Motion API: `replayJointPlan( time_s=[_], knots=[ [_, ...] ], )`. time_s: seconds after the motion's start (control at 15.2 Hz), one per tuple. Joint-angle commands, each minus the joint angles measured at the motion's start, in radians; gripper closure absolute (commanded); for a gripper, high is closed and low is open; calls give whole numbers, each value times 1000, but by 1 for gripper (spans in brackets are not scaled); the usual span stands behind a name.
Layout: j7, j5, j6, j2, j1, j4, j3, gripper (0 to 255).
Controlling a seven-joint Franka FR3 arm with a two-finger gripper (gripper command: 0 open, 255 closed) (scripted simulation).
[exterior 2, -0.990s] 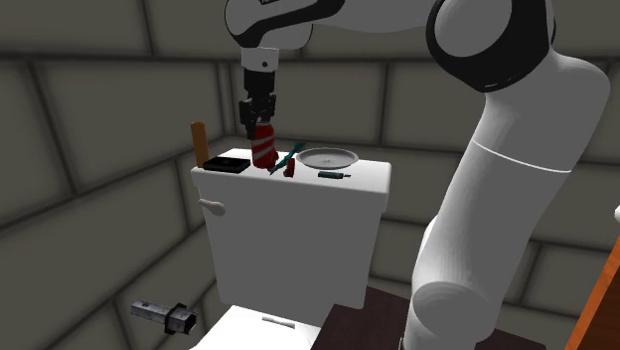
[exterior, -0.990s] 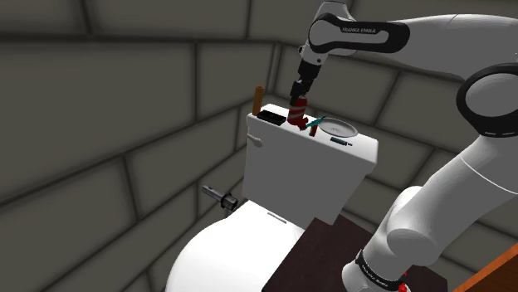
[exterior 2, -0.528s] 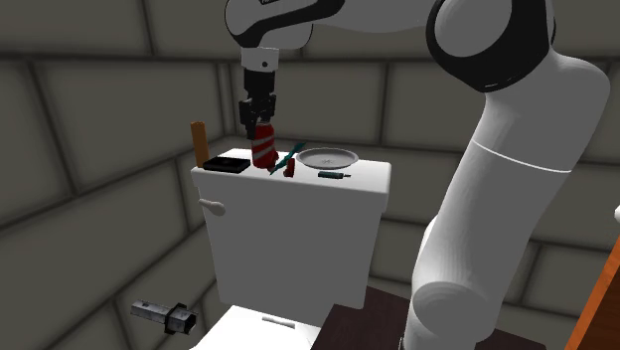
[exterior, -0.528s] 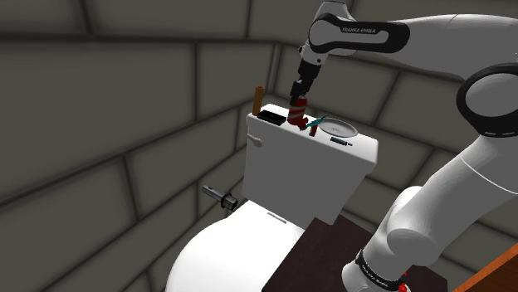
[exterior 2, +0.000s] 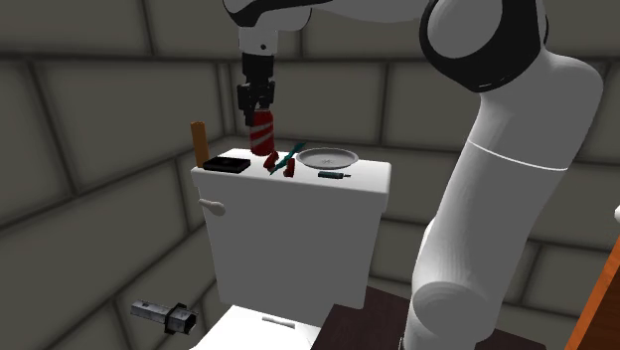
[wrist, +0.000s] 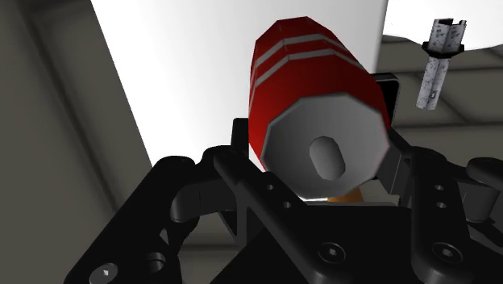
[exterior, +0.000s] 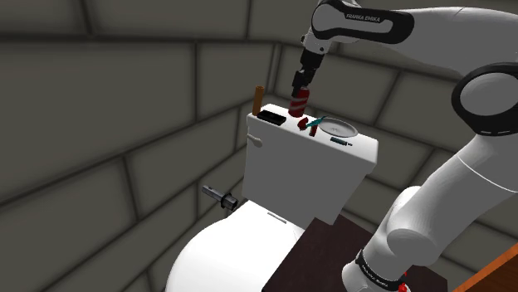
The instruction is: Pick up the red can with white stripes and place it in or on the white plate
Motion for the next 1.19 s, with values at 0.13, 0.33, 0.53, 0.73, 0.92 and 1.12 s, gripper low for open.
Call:
replayJointPlan(
  time_s=[0.13, 0.33, 0.53, 0.73, 0.92, 1.12],
  knots=[
    [-4, 4, -59, 15, 0, 73, -2, 255],
    [-7, 9, -102, 31, 0, 132, -3, 255],
    [-11, 14, -147, 49, 0, 194, -6, 255],
    [-40, 3, -158, 5, -14, 163, -21, 255],
    [-87, -14, -178, -56, -35, 126, -46, 255],
    [-136, -32, -201, -109, -56, 101, -74, 255]
  ],
)
